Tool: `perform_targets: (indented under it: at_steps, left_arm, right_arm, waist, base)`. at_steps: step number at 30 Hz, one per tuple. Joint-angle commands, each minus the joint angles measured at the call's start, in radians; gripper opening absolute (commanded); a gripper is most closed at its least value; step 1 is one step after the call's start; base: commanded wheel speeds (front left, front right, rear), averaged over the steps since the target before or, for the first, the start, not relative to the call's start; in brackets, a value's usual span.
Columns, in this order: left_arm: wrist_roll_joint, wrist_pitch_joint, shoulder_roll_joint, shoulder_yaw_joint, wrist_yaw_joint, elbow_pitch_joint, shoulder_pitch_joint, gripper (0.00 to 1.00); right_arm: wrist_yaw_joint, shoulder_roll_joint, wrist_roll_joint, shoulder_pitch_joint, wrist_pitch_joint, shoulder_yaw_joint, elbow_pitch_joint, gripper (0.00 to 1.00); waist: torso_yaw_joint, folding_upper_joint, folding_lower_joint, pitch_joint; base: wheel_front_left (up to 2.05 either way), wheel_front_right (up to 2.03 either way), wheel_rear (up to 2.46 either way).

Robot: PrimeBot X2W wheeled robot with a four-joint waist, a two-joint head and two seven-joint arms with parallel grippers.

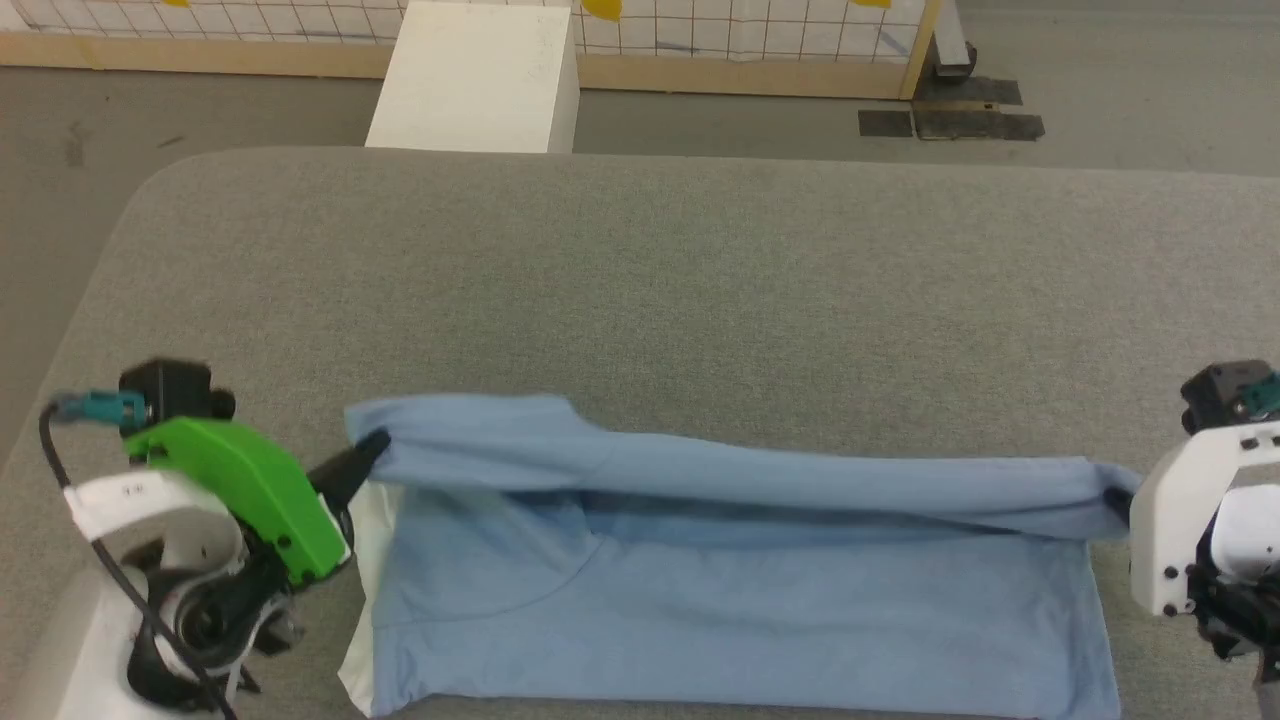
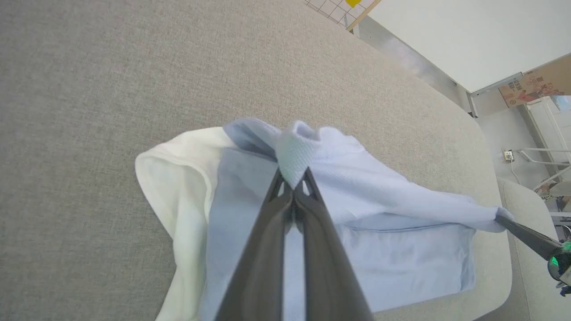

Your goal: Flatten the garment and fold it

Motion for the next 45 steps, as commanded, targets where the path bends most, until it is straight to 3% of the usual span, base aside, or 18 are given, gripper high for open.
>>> perform_targets:
  at_steps: [1, 9, 19, 20, 21, 22, 31, 34, 45]
  left_arm:
    - [-0.007, -0.017, -0.008, 0.011, 0.006, 0.002, 0.038, 0.0]
    - [-0.024, -0.048, -0.04, 0.017, 0.037, 0.061, 0.18, 0.0]
    - [0.002, -0.048, -0.049, -0.014, 0.058, 0.193, 0.184, 0.03]
    - [0.005, -0.05, -0.048, -0.014, 0.059, 0.199, 0.179, 0.42]
    - [0.01, -0.051, -0.044, -0.015, 0.06, 0.205, 0.173, 0.96]
    - [0.016, -0.053, -0.04, -0.016, 0.06, 0.208, 0.167, 1.0]
    - [0.06, -0.042, 0.035, -0.003, 0.074, 0.145, 0.121, 1.0]
    - [0.081, -0.081, 0.045, 0.005, 0.055, 0.091, 0.101, 1.0]
    - [0.315, -0.53, 0.025, 0.004, -0.065, 0.071, 0.046, 1.0]
  right_arm:
    - [-0.001, 0.008, 0.006, 0.023, -0.009, -0.002, 0.006, 0.0]
    - [-0.001, 0.028, 0.005, 0.092, -0.019, 0.018, 0.047, 0.0]
    - [-0.001, 0.041, 0.016, 0.108, -0.054, 0.07, 0.124, 0.0]
    - [-0.001, 0.041, 0.018, 0.105, -0.059, 0.073, 0.127, 0.37]
    - [-0.001, 0.042, 0.021, 0.102, -0.066, 0.075, 0.128, 1.0]
    - [-0.001, 0.043, 0.026, 0.099, -0.073, 0.074, 0.128, 1.0]
    - [-0.001, 0.035, 0.083, 0.122, -0.111, 0.006, 0.007, 1.0]
    - [-0.001, 0.042, 0.102, 0.134, -0.106, -0.046, -0.05, 1.0]
    - [-0.001, 0.006, 0.093, 0.147, -0.06, -0.118, -0.055, 1.0]
  waist:
    - [0.0, 0.0, 0.0001, -0.005]
    - [0.0, 0.0, 0.0001, -0.005]
    - [-0.004, 0.0, 0.0001, -0.011]
    - [-0.005, 0.0, 0.0001, -0.013]
    - [-0.006, 0.0, 0.0001, -0.019]
    - [-0.008, 0.0, 0.0001, -0.026]
    - [-0.025, 0.0, 0.0001, -0.138]
    - [-0.029, 0.0, 0.0001, -0.158]
    - [-0.027, 0.0, 0.0001, -0.121]
  base:
    - [0.0, 0.0, 0.0]
    - [0.0, 0.0, 0.0]
    - [0.0, 0.0, 0.0]
    - [0.0, 0.0, 0.0]
    - [0.0, 0.0, 0.0]
    - [0.0, 0.0, 0.0]
    - [0.0, 0.0, 0.0]
    - [0.0, 0.0, 0.0]
    - [0.0, 0.0, 0.0]
